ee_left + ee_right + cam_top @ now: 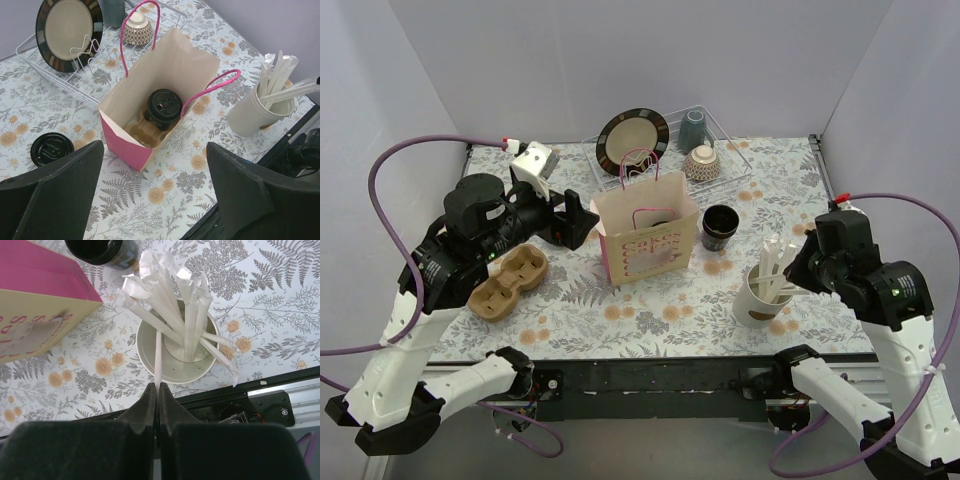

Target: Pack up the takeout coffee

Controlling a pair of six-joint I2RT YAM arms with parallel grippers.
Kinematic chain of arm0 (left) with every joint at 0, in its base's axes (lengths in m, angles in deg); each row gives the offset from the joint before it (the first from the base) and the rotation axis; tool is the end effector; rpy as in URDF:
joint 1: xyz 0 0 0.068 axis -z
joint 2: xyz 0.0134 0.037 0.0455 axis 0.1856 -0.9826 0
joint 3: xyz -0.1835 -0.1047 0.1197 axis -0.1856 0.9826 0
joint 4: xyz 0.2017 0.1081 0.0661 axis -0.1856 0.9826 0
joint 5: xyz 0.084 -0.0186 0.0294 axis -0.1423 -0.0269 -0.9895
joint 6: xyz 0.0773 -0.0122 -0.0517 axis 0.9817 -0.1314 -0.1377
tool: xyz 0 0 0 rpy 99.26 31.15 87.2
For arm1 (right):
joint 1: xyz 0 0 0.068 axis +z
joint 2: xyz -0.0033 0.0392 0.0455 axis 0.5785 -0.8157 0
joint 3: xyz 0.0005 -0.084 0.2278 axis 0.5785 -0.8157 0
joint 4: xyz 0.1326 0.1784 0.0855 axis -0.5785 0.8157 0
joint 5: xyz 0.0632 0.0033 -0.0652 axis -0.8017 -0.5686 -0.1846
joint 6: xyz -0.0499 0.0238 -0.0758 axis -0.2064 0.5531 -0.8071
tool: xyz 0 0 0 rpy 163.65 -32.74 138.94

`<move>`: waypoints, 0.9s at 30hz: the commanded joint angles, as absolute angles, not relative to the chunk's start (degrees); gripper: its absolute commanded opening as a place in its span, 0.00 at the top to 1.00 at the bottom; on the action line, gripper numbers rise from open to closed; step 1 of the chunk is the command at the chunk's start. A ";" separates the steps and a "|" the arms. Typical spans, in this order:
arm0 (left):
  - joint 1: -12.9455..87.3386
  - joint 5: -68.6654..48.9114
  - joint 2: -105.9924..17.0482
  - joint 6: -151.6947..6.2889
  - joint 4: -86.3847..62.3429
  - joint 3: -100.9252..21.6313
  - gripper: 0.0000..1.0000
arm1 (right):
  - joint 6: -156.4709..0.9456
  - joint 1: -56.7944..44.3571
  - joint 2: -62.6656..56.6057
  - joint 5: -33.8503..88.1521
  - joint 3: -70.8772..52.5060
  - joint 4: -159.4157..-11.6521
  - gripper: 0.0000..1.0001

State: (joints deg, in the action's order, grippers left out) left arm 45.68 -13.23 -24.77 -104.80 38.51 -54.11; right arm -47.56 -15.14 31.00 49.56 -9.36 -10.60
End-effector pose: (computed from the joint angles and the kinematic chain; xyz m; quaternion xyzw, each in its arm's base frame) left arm 0.1578 -0.1193 0.4229 -0.0358 0.8053 -0.4011 0.4350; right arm 0.1316 0.0255 0.3272 0.1814 0.9063 0.0686 0.3755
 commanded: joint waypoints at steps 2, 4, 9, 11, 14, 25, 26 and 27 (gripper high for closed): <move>45.85 -13.48 -23.73 -104.10 38.34 -55.10 0.16 | -49.24 -15.48 31.99 48.68 -3.79 -10.98 0.97; 45.85 -13.57 -23.73 -104.10 38.42 -55.10 0.16 | -49.60 -15.57 32.43 47.89 -2.56 -11.07 0.96; 45.85 -13.65 -23.21 -104.45 38.77 -54.93 0.16 | -49.68 -15.48 34.72 46.04 -1.68 -11.07 0.96; 45.85 -13.57 -23.03 -104.45 38.95 -54.93 0.16 | -49.33 -15.48 35.94 45.69 -1.33 -10.98 0.96; 45.85 -13.39 -22.68 -104.63 39.04 -55.02 0.16 | -49.25 -15.48 37.00 45.78 -0.01 -11.07 0.96; 45.85 -14.62 -22.77 -105.16 39.13 -55.02 0.15 | -48.54 -15.48 36.58 44.99 12.53 -11.33 0.99; 45.85 -14.80 -22.77 -105.24 38.95 -55.02 0.15 | -49.67 -15.48 35.52 44.99 14.74 -11.33 0.99; 45.85 -14.89 -22.59 -105.42 38.86 -54.76 0.15 | -50.90 -15.48 34.29 44.20 16.50 -11.68 0.99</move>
